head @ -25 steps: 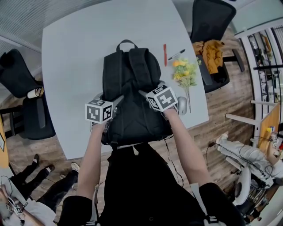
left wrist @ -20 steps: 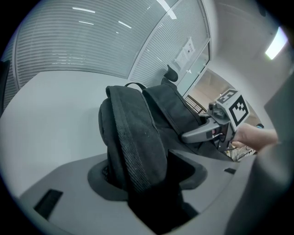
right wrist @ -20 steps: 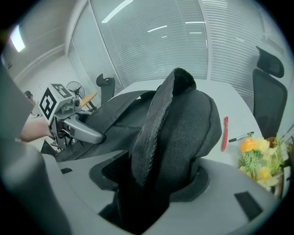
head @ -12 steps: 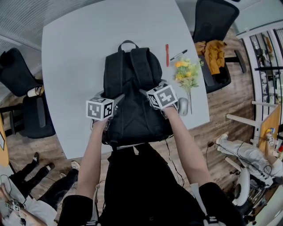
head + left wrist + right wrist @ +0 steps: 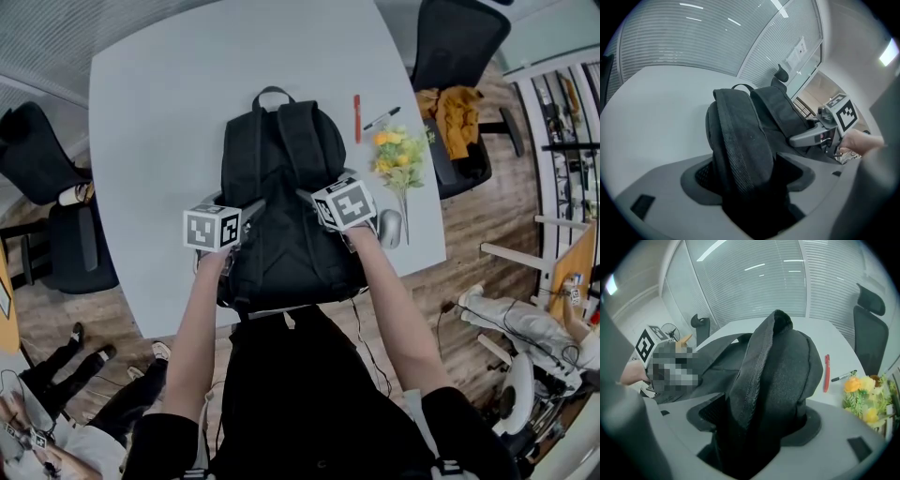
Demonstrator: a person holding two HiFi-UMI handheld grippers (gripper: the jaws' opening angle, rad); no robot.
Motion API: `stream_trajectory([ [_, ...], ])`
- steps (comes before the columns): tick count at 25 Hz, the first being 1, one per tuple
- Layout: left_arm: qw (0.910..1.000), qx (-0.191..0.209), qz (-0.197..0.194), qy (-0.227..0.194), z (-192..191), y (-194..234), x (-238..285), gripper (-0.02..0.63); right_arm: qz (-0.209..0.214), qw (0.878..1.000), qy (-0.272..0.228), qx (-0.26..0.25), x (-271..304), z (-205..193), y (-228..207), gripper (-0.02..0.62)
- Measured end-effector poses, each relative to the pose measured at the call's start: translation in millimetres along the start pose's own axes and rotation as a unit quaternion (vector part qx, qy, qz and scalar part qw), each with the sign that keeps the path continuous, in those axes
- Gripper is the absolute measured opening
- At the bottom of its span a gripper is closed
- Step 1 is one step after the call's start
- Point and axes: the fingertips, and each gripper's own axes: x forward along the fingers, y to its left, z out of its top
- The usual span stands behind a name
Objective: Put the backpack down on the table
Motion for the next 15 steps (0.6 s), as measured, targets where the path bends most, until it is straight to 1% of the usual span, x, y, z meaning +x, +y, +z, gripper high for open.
stream_trajectory([
  [4, 1.0000, -0.002, 0.005, -0.001, 0, 1, -1, 0.341, -0.005, 1.000, -0.003, 0.004, -2, 2, -2, 0.372],
  [9, 0.9995, 0.010, 0.026, -0.016, 3, 0, -8, 0.374, -0.005, 1.000, -0.003, 0.005, -8, 2, -1, 0.430],
  [12, 0.9988, 0.002, 0.041, -0.028, 3, 1, -16, 0.415, -0.009, 1.000, 0.002, 0.003, -15, 1, -1, 0.476],
  [15, 0.9981, -0.001, 0.049, -0.037, 0, -1, -24, 0.431, -0.019, 1.000, 0.006, -0.004, -21, -1, 0, 0.511],
])
